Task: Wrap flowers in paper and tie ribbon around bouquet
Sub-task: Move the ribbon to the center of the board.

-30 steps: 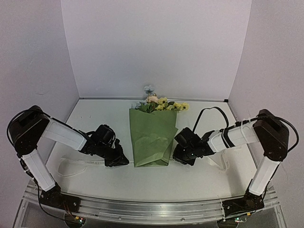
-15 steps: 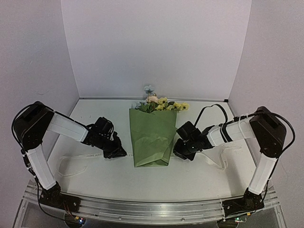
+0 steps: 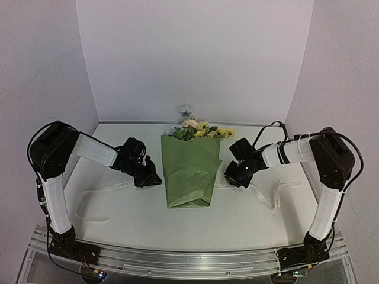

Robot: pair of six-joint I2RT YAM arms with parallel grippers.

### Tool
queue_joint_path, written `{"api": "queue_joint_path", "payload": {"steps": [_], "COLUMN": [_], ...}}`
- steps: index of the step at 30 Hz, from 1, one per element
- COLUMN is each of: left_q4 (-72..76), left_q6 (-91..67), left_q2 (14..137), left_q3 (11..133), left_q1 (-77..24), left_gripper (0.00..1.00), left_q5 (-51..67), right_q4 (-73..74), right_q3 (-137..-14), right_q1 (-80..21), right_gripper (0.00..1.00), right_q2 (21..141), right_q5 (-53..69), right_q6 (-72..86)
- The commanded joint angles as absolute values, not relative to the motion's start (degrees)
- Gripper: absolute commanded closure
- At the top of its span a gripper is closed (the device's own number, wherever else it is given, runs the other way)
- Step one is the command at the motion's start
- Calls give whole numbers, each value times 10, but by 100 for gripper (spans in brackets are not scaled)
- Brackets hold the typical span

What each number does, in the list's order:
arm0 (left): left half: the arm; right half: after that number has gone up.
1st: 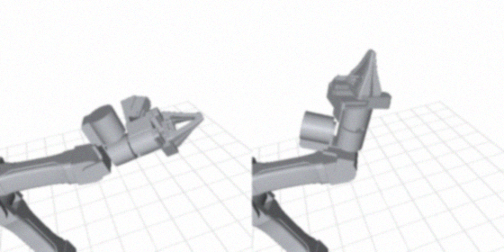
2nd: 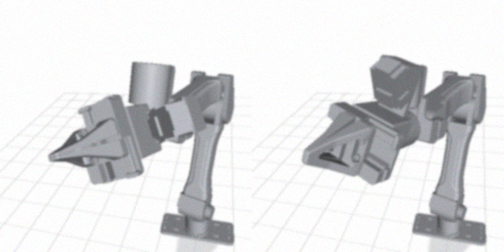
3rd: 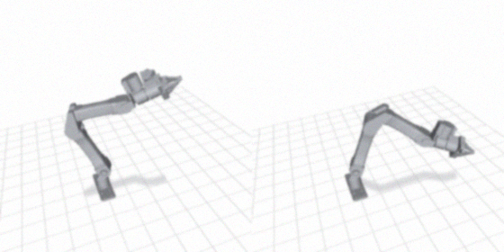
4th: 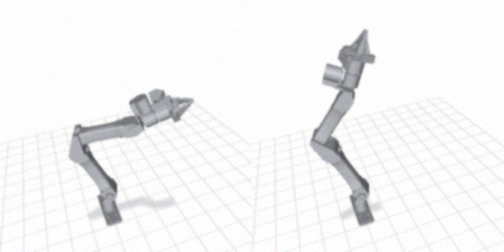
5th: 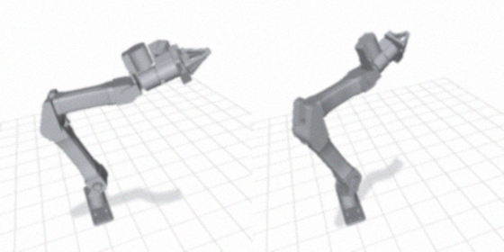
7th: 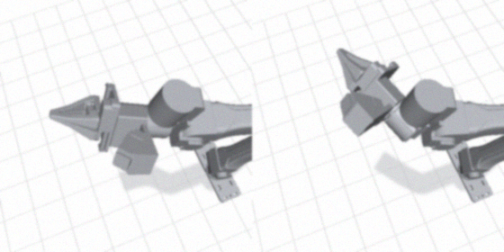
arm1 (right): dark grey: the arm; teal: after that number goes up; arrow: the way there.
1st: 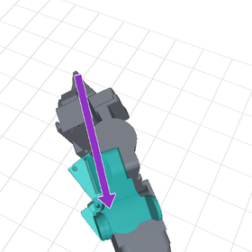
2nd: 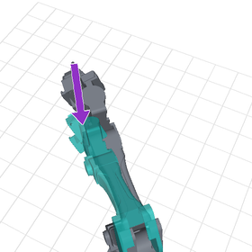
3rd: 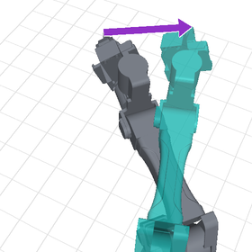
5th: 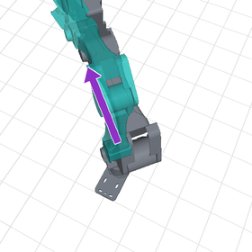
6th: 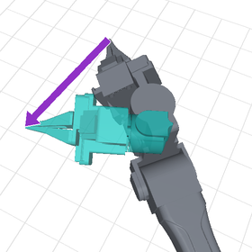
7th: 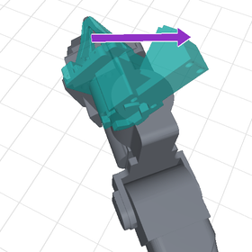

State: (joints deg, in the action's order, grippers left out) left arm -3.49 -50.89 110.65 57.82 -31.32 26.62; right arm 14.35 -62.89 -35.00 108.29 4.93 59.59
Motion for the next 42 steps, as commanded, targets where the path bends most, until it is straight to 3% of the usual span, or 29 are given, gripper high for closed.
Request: {"api": "queue_joint_path", "payload": {"steps": [1, 11, 18, 29, 42], "left_q4": [-104, -116, -118, -104, 104], "left_q6": [-500, -494, -543, -758, -881], "left_q2": [1147, 1034, 940, 798, 849], "left_q3": [571, 566, 517, 356, 289], "left_q1": [-303, -303, -303, -295, -261], "left_gripper": [90, 66, 48, 43, 42], "left_q5": [221, 213, 206, 81, 15], "right_q4": [210, 208, 176, 114, 54], "right_q3": [-671, -539, -475, -477, -454], "right_q1": [-343, -344, -344, -332, -299], "right_gripper": [81, 51, 43, 38, 38], "right_q2": [1065, 920, 891, 934, 962], "right_q5": [28, 25, 24, 0, -5], "right_q6": [557, 605, 650, 715, 738]}}
